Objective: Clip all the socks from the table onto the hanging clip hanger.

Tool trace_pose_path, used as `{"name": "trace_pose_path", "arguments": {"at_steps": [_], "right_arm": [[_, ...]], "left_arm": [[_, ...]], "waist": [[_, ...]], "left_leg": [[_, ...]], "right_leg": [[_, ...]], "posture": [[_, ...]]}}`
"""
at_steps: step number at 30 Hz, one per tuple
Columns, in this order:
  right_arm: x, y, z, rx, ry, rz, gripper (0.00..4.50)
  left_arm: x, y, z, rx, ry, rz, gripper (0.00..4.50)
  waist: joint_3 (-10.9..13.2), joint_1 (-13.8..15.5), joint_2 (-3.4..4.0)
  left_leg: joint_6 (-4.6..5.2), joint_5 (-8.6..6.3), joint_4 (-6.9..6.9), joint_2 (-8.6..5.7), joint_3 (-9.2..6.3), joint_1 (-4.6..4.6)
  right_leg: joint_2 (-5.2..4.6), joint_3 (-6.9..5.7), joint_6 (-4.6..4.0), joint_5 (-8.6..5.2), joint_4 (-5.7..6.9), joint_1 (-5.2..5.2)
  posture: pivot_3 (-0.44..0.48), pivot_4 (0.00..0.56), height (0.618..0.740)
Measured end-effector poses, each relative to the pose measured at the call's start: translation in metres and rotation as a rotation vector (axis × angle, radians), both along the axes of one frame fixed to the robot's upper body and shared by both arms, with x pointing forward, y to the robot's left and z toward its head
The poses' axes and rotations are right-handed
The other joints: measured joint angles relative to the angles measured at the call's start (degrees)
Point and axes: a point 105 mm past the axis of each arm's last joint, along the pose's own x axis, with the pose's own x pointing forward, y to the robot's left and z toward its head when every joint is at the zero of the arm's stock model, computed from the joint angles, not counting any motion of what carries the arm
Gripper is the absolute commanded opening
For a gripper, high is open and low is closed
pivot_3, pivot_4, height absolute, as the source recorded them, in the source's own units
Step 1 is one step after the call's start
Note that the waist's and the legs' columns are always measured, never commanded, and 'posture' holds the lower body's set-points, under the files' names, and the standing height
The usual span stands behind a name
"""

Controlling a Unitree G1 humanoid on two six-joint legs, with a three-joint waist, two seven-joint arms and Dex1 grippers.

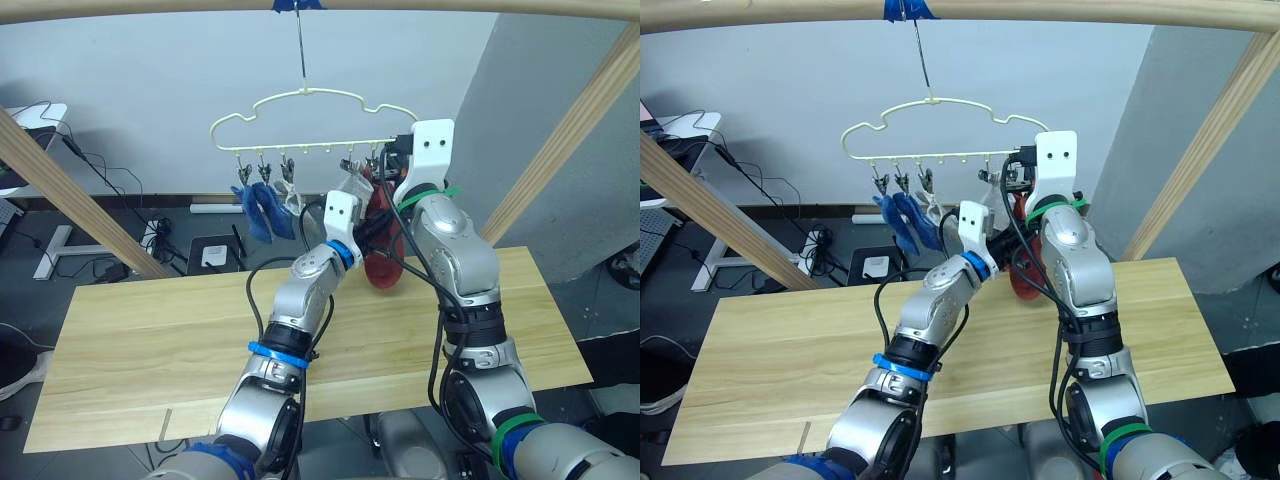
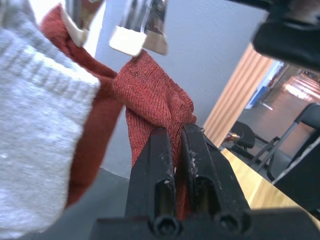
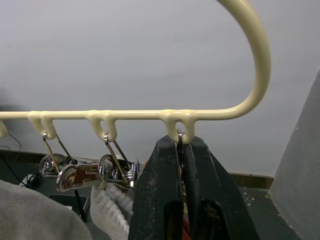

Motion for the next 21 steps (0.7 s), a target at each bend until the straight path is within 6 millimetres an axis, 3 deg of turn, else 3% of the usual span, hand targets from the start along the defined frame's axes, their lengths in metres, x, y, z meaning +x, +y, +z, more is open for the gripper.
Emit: {"name": "trace_pose_path", "arguments": {"at_steps": [21], "right_arm": [[-0.0001,0.0012,-0.0014,0.001,0.010,0.003,0.00]], "left_arm": [[0.0067,0.0014,0.0081,-0.032,-0.006,0.016,0.03]], "waist": [[0.00,-0.53,0.00]], "left_leg": [[0.00,0.00,0.00,0.00,-0.01,0.00]], "right_leg": [[0.00,-0.01,0.01,0.00,0.01,0.00]], "posture": [[-0.252,0.235,0.740]]}}
